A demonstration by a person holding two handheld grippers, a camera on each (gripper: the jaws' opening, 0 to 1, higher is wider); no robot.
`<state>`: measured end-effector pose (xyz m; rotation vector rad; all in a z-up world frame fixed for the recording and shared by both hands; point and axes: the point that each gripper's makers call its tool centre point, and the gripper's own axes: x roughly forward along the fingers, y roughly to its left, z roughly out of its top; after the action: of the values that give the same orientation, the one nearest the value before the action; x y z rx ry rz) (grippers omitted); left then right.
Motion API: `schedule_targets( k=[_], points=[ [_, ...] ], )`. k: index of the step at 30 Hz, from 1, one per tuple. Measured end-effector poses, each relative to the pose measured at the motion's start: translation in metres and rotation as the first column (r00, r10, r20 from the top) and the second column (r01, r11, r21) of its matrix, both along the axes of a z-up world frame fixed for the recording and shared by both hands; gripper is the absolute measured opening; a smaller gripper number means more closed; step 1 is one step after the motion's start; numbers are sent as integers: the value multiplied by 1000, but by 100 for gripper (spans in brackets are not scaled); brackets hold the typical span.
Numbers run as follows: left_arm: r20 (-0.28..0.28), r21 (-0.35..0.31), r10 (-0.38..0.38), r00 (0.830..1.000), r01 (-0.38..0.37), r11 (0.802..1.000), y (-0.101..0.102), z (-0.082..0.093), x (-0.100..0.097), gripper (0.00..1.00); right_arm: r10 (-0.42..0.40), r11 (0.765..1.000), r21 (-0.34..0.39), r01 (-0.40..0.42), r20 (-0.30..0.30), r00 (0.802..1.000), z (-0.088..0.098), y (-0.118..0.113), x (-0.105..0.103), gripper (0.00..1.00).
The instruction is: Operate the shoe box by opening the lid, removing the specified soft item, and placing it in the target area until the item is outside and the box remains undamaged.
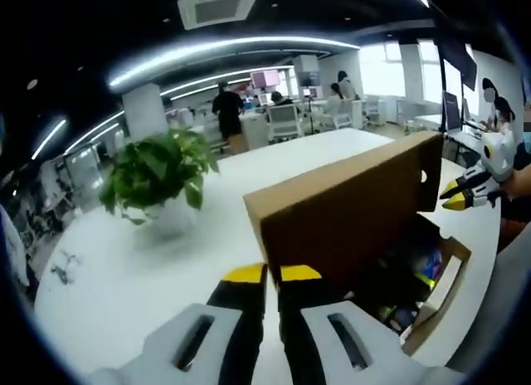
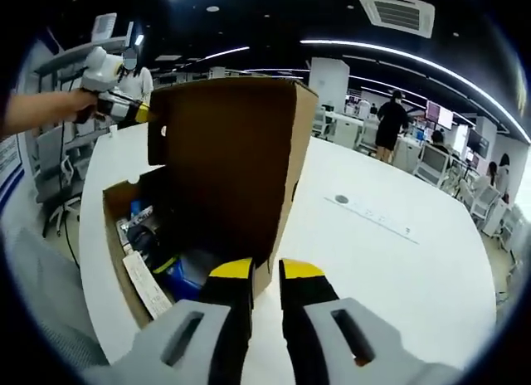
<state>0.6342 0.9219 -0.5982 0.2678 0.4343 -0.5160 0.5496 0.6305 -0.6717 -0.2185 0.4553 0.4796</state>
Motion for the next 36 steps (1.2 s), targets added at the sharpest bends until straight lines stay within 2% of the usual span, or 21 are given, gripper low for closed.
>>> schedule_targets(
  k=[8,24,36],
  points=[
    [-1,-11,0,1000,0,1000,-1,-2,13,1,-7,1000,1,7,-19,1000,-7,2,16,8],
    [-9,19,-5,1000,6,1000,-7,-9,38,1,-22,998,50,25,-60,998,-15,3,36,2],
    [-25,21,1,1000,0,1000,-10,-16,52,1,-19,1000,11,19,-52,998,-15,3,41,1]
  ],
)
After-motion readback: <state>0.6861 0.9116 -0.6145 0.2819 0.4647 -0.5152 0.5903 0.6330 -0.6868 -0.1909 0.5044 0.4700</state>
